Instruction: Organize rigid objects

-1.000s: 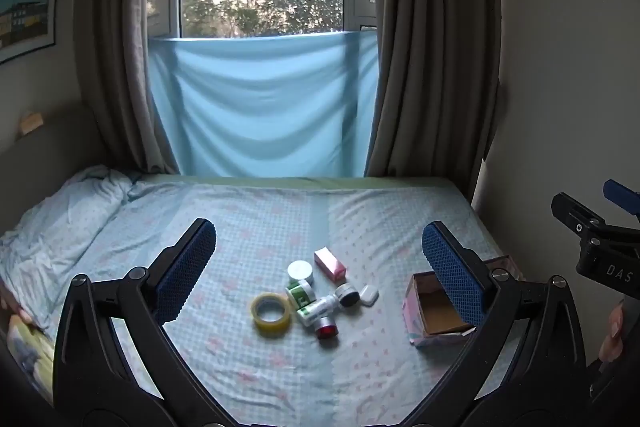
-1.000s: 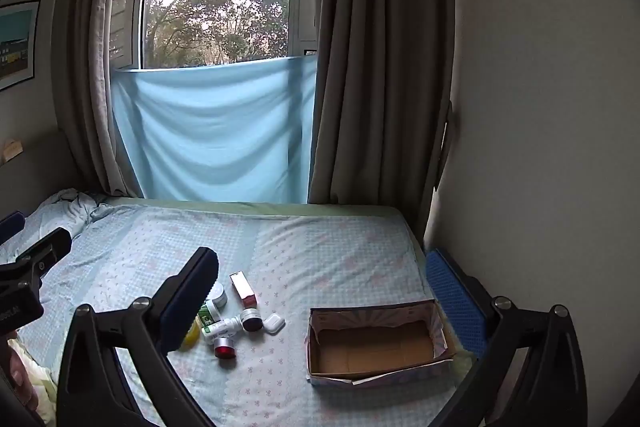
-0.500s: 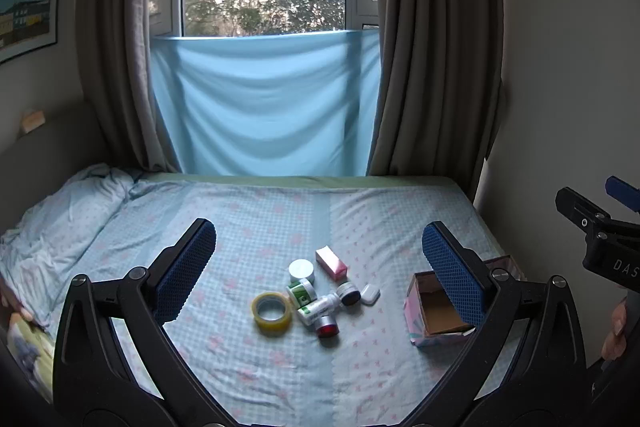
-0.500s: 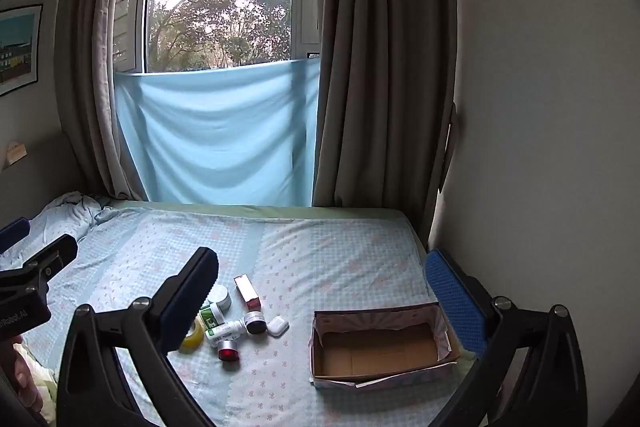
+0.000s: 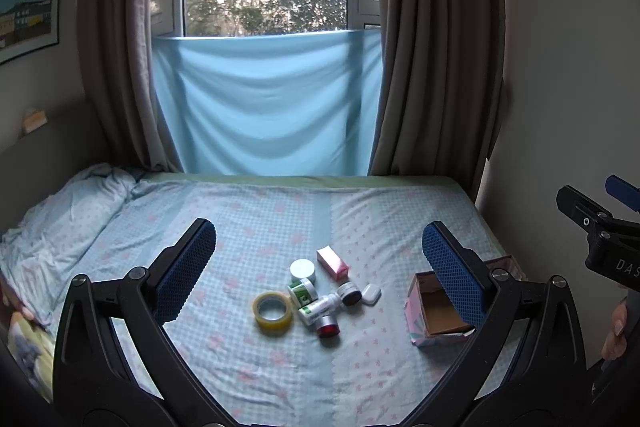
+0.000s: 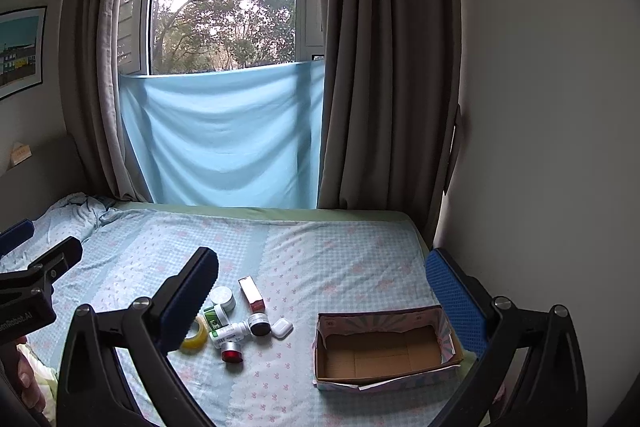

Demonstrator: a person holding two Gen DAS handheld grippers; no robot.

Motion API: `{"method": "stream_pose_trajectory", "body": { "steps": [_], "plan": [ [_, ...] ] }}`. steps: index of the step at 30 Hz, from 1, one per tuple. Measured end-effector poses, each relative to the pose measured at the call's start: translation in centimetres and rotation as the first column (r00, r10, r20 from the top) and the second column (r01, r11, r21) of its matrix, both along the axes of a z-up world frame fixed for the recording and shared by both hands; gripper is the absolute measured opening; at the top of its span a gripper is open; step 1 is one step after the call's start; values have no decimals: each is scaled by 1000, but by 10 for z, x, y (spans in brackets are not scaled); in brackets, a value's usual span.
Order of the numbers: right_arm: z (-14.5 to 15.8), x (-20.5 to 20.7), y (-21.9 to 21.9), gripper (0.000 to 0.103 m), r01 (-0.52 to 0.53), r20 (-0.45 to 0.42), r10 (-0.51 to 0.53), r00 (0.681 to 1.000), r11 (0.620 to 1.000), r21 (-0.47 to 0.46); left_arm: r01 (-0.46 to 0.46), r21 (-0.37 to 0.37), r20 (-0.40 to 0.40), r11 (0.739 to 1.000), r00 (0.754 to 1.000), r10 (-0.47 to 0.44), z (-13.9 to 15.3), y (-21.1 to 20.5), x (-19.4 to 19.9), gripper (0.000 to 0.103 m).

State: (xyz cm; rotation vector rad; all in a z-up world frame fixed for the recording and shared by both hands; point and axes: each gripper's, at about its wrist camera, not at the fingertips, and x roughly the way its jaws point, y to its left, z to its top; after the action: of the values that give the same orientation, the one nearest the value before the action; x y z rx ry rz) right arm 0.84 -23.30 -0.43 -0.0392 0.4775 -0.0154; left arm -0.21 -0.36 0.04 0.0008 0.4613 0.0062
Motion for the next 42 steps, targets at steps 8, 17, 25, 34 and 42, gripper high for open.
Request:
{"method": "stream_pose_trajectory", "body": {
  "steps": [8,17,25,34,42],
  "plan": [
    [0,0,0,103,2,-1,-2,1000,1000,5,5,4,2,1000,1000,-5,-2,-2,-1,102],
    [-1,-1,1,103,1,2,-1,1000,1000,7,4,5,1,1000,1000,-4,-3,-2,0,102],
    [-1,-1,0,103,2,-4,-1,1000,1000,17,5,7,2,1000,1000,-5,-2,-3,2,102],
    [0,1,4,103,-6,-11,6,1000,1000,17,-2,8,-1,1000,1000,2,-4,-2,6,102],
    [1,4,4,103,-9,-14,10,1000,1000,20,-9,3,-2,1000,1000,9,-5,-1,8,102]
  ]
}}
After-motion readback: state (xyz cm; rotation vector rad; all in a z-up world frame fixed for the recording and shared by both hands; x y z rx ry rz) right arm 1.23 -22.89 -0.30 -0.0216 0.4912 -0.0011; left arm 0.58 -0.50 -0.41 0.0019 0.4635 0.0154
